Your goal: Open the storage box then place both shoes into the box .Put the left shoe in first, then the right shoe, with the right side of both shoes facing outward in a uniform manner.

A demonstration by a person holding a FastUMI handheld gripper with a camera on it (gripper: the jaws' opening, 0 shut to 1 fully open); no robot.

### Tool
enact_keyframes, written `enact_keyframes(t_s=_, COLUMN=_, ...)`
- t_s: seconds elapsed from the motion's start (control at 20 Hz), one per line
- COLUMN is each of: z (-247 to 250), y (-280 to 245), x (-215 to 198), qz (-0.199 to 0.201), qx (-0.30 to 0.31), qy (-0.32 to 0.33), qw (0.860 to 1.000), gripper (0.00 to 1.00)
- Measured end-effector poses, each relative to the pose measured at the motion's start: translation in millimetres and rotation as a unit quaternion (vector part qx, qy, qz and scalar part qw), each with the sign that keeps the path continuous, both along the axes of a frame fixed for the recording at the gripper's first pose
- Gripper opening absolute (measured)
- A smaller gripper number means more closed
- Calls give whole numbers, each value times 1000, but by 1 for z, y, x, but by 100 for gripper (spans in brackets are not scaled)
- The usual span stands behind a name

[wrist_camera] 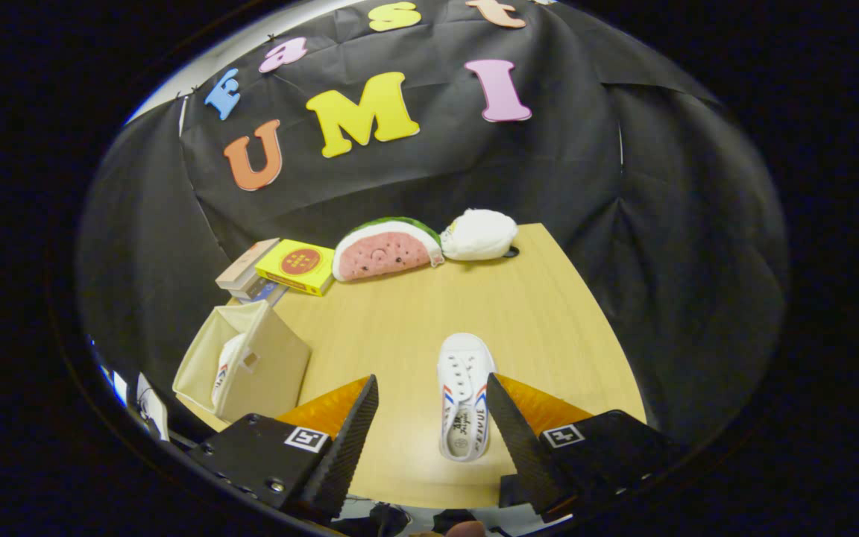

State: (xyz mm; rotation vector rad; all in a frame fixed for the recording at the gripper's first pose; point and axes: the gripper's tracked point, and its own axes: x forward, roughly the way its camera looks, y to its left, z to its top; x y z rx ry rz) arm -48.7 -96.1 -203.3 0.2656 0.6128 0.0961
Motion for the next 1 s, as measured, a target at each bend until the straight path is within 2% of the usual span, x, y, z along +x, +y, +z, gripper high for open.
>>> enact_keyframes(t_s=0.25, z=-67, y=-26, x=20, qz=4, qx=-28, qy=53, qw=998, gripper=88)
enact_keyframes(t_s=0.5, z=-118, y=-23, x=43, qz=25, qx=-31, qy=102, qw=994, gripper=89)
enact_keyframes(t_s=0.95, z=-159, y=-17, x=70, qz=41, qx=6, qy=167, qw=985, gripper=88)
enact_keyframes(t_s=1.0, z=-163, y=-13, x=70, qz=46, qx=15, qy=176, qw=983, gripper=81)
